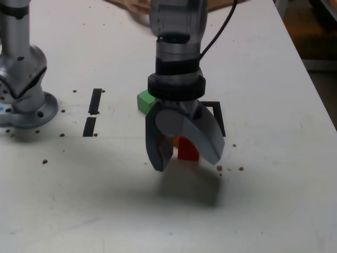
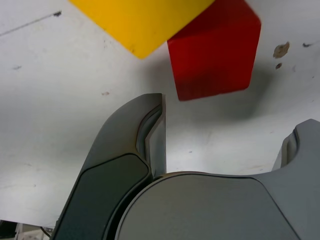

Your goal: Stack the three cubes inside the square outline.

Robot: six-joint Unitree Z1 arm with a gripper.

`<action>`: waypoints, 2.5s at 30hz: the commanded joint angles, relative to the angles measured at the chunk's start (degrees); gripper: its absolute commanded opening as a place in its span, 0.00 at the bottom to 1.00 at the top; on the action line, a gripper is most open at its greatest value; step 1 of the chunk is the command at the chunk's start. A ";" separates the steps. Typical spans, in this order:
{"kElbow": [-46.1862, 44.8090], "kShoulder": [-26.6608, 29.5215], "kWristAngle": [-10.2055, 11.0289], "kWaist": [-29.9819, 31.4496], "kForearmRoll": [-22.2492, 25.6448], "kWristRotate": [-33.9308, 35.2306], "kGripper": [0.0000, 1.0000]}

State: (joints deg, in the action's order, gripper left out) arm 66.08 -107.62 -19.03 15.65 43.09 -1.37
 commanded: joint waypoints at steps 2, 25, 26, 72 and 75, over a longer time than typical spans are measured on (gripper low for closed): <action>0.05 -0.37 -0.13 -0.84 -0.11 -0.47 0.88; -2.04 -2.78 -2.25 -4.49 -0.26 -6.14 0.73; -2.15 -2.78 -2.43 -4.49 -0.47 -6.18 0.68; 5.12 6.39 9.03 -1.63 -8.04 1.05 0.13; 5.68 4.72 10.25 -4.51 -8.40 0.63 0.13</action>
State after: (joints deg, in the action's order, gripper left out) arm 71.17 -102.26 -9.41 12.31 35.00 -0.50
